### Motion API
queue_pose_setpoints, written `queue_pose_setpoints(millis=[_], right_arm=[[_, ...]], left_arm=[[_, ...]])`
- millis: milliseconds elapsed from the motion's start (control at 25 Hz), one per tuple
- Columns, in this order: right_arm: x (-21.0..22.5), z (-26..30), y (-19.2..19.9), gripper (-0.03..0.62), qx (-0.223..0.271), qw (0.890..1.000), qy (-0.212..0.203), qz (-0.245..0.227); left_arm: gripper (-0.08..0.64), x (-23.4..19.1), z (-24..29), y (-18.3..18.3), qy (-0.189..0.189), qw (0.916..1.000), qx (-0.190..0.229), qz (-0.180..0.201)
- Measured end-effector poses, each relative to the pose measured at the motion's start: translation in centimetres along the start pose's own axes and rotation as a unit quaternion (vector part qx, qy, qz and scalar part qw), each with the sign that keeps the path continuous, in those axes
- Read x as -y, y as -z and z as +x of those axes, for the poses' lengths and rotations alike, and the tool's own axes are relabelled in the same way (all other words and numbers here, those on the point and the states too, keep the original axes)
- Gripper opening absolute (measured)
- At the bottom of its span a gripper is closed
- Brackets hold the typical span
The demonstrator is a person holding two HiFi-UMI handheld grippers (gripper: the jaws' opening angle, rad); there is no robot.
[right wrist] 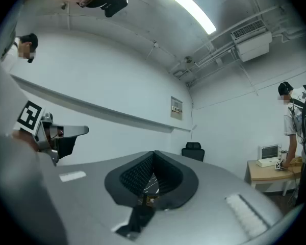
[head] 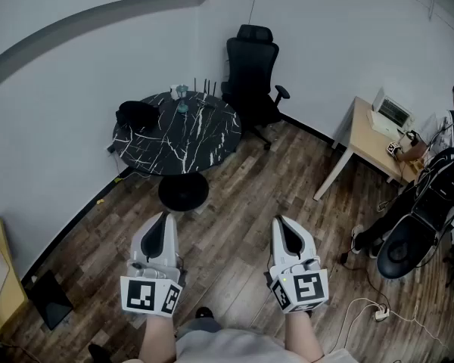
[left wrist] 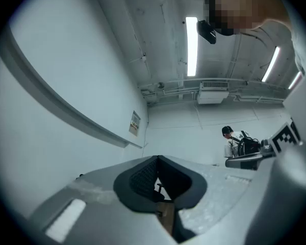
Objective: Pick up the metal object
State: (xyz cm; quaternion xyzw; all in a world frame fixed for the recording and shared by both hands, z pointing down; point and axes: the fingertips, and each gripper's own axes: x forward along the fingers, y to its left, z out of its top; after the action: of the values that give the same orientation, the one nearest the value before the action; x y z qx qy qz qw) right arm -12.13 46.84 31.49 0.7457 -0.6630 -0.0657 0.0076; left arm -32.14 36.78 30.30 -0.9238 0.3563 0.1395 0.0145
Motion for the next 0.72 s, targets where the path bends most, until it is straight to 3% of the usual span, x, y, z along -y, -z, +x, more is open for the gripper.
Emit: queue_pose_setpoints(millis=[480,720], right_arm=[[-1.6,1.6,-0.5,-0.002,0.007,1.000,-0.006,-0.008],[-3.1,2.7,-1.1,-0.002,0.031,0.999,-0.022,-0.017]], left_arm=[[0.005,-2.0,0.0,-0.5,-0.007,0.9999,0.010,-0.009],[0.005,-2.7,0.7,-0.6,0.005,0.9998,0.013,0.016]])
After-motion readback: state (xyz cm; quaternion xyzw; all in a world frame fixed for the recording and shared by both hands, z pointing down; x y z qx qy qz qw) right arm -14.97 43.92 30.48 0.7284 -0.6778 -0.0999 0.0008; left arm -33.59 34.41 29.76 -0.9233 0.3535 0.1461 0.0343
